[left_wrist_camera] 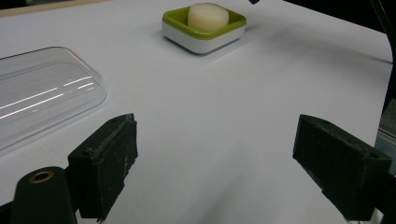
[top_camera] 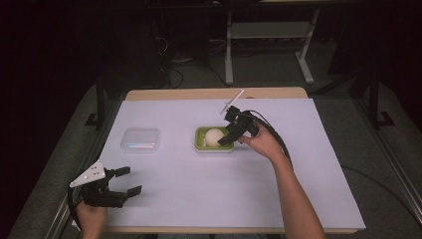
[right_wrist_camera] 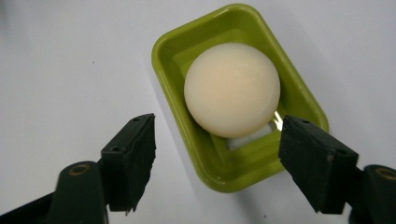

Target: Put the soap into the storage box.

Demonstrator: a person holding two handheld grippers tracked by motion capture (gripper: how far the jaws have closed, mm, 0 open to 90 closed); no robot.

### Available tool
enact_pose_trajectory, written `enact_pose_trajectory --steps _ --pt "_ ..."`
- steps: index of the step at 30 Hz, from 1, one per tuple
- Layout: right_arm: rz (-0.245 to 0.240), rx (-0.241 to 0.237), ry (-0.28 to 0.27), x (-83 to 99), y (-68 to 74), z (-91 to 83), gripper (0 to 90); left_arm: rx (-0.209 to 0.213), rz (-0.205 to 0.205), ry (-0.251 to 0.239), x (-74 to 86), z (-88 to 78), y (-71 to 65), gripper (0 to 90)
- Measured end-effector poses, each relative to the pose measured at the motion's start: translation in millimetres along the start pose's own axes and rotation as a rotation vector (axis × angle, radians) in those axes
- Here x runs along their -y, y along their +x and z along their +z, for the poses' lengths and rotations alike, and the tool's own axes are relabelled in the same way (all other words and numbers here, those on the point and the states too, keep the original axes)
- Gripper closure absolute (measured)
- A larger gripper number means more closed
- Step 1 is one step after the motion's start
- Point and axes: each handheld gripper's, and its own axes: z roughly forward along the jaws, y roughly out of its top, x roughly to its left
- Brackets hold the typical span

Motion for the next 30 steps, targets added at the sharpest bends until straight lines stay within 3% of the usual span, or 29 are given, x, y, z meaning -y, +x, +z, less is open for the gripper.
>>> enact_pose_trajectory --steps 9,16,30 --pt "0.021 -0.004 -0.042 13.4 1.2 -7.3 26.1 0.002 0.000 0.003 0.0 0.8 -0.5 13.2" --pt "0.033 -0.005 -0.044 20.7 4.8 -11.5 25.8 0.000 0.007 0.006 -0.2 1.0 -0.4 13.3" --pt "0.023 -0.022 -0.084 38.0 13.4 -17.1 25.8 0.002 0.015 0.013 -0.4 2.1 -0.9 13.2"
